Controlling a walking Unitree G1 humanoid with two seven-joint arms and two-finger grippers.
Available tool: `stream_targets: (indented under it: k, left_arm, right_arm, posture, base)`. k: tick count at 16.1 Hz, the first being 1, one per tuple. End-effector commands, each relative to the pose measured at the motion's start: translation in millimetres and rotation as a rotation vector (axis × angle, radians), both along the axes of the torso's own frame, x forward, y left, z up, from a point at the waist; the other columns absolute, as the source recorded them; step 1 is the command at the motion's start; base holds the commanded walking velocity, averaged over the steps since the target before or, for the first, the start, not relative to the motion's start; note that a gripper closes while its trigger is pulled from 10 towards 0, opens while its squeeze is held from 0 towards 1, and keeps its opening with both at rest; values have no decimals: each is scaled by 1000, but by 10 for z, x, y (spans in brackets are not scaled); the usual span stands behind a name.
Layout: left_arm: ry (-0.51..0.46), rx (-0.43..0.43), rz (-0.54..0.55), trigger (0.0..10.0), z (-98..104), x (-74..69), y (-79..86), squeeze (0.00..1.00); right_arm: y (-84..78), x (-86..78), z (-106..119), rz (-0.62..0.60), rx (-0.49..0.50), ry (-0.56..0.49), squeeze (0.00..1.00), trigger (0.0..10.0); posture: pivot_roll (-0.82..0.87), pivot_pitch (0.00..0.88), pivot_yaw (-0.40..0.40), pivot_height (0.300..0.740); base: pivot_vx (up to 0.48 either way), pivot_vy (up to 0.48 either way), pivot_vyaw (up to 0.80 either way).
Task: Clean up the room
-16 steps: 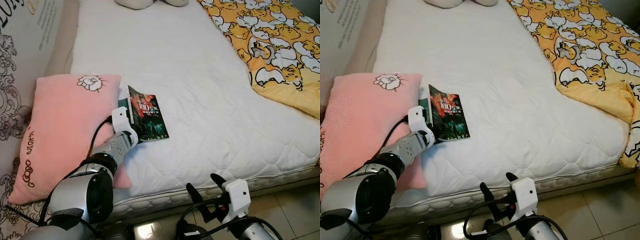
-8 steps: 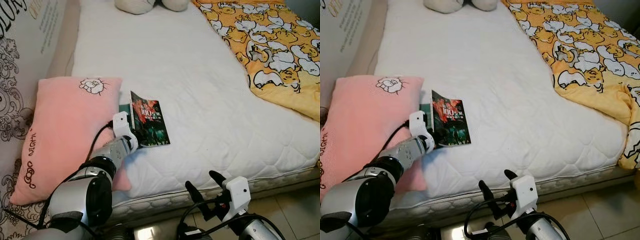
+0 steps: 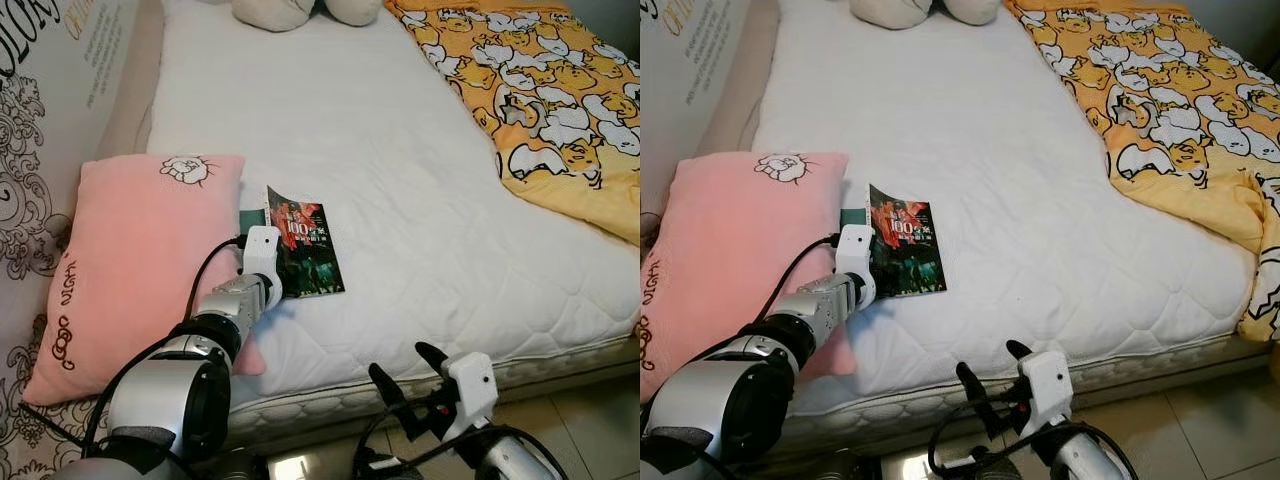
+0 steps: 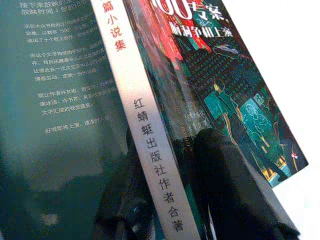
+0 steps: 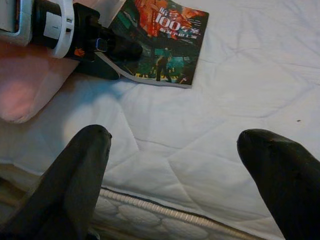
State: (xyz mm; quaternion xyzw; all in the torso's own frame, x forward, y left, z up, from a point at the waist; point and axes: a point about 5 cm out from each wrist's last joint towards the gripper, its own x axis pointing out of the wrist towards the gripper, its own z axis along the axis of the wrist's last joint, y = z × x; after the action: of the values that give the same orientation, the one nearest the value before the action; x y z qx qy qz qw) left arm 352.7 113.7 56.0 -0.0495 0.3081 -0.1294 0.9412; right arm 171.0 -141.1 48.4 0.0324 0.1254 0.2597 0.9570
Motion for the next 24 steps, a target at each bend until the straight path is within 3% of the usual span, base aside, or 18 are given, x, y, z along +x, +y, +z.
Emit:
stream_targets:
  k: [1, 2, 3, 6, 8, 9, 14, 17, 18, 19, 20, 24]
  left_arm:
    - [-7, 25, -26, 10000, 42, 24, -66, 1000]
    - [-20, 42, -26, 10000, 62, 40, -48, 1000]
    - [-72, 130, -51, 10000, 135, 93, -2, 1000]
    - [-129, 106, -193, 10000, 267, 127, -254, 1000]
    - [-185, 150, -194, 10000, 321, 149, -236, 1000]
    - [-244, 234, -194, 10000, 355, 167, -174, 1000]
    - [-387, 493, -194, 10000, 312, 80, 12, 1000]
    - [-436, 526, -175, 10000, 382, 87, 46, 1000]
    - [-519, 530, -140, 10000, 499, 63, 68, 1000]
    - [-695, 491, -61, 10000, 709, -72, 136, 1000]
    - [-748, 444, -24, 10000, 737, -173, 201, 1000]
    - [-758, 446, -16, 10000, 759, -83, 167, 1000]
  right_arm:
    - [9, 27, -24, 11, 2, -3, 0, 10000]
    - [22, 60, -23, 14, 2, -8, 0, 10000]
    - [61, 176, 0, 19, 4, -31, 0, 10000]
    - [118, 334, 18, 16, 21, -70, 0, 10000]
    - [162, 406, 17, 29, 29, -79, 0, 10000]
    - [180, 451, 23, 36, 29, -85, 0, 10000]
    - [186, 592, 51, 37, 27, -116, 0, 10000]
    - [179, 601, 54, 37, 26, -118, 0, 10000]
    - [145, 607, 69, 10, 22, -132, 0, 10000]
    - [31, 617, 141, -85, 19, -186, 0, 10000]
    - [-34, 612, 164, -141, 24, -202, 0, 10000]
    - [-79, 624, 128, -155, 23, -204, 0, 10000]
  posture:
    - [-144, 56, -48, 740]
    - [-135, 47, -49, 740]
    - [-117, 26, -48, 740]
    - [-71, 0, -47, 740]
    - [-47, 0, -46, 740]
    - [-35, 0, -47, 740]
    - [-24, 0, -52, 740]
    - [-24, 0, -54, 740]
    - [-27, 0, -50, 740]
    - [-35, 0, -35, 740]
    - [-41, 0, -26, 740]
    - [-51, 0, -15, 740]
  base:
    - [0, 0, 0]
    - [0, 0, 0]
    - [0, 0, 0]
    - [0, 0, 0]
    - [0, 0, 0]
    - [0, 0, 0]
    - [0, 0, 0]
    - [0, 0, 0]
    - [0, 0, 0]
    - [0, 0, 0]
    - [0, 0, 0]
    - [0, 0, 0]
